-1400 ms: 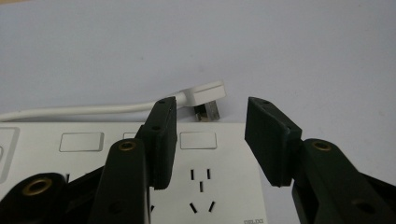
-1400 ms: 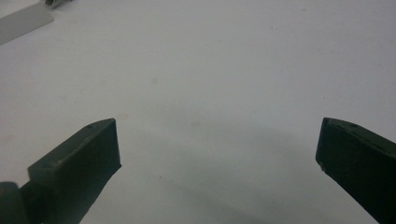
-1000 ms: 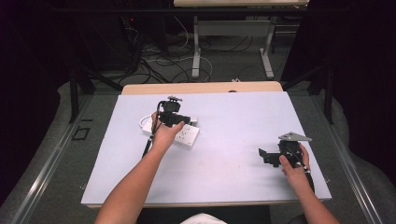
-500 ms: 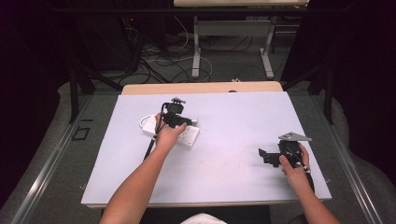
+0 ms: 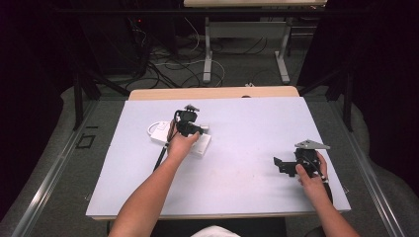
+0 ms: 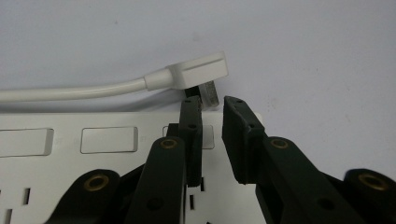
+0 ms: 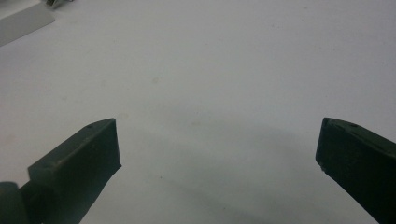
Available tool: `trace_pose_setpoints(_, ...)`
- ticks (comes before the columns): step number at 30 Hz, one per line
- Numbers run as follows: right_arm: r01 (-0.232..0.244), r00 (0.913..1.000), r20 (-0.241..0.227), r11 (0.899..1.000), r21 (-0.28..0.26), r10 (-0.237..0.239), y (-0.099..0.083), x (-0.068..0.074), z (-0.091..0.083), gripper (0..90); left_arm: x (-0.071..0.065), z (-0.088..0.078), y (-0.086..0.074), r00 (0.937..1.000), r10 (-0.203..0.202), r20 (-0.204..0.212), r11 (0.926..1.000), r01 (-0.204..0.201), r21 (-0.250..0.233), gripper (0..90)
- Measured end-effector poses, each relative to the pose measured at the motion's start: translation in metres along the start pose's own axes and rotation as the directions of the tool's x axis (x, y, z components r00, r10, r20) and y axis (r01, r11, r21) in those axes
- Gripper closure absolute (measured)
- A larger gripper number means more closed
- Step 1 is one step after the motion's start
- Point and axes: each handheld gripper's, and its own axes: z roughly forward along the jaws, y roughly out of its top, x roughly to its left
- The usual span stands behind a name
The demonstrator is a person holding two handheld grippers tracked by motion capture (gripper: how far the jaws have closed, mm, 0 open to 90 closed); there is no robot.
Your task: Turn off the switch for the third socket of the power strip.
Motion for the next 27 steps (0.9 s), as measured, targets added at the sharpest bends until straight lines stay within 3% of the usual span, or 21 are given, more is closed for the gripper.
trace_pose_setpoints(12,0.006,1.0,0.002,1.0,0.003,-0.006,-0.0002,-0.0006,0.0002,0.0,-0.0012,0.0043,-0.0002,1.0,0.005,0.004,0.9997,-0.005,0.026,82.0)
trace_pose_setpoints(27,0.008,1.0,-0.001,1.0,0.004,-0.008,-0.0002,-0.0009,0.0008,0.0,0.0002,0.0064,-0.0011,1.0,0.005,-0.006,0.9998,-0.005,0.02,86.2)
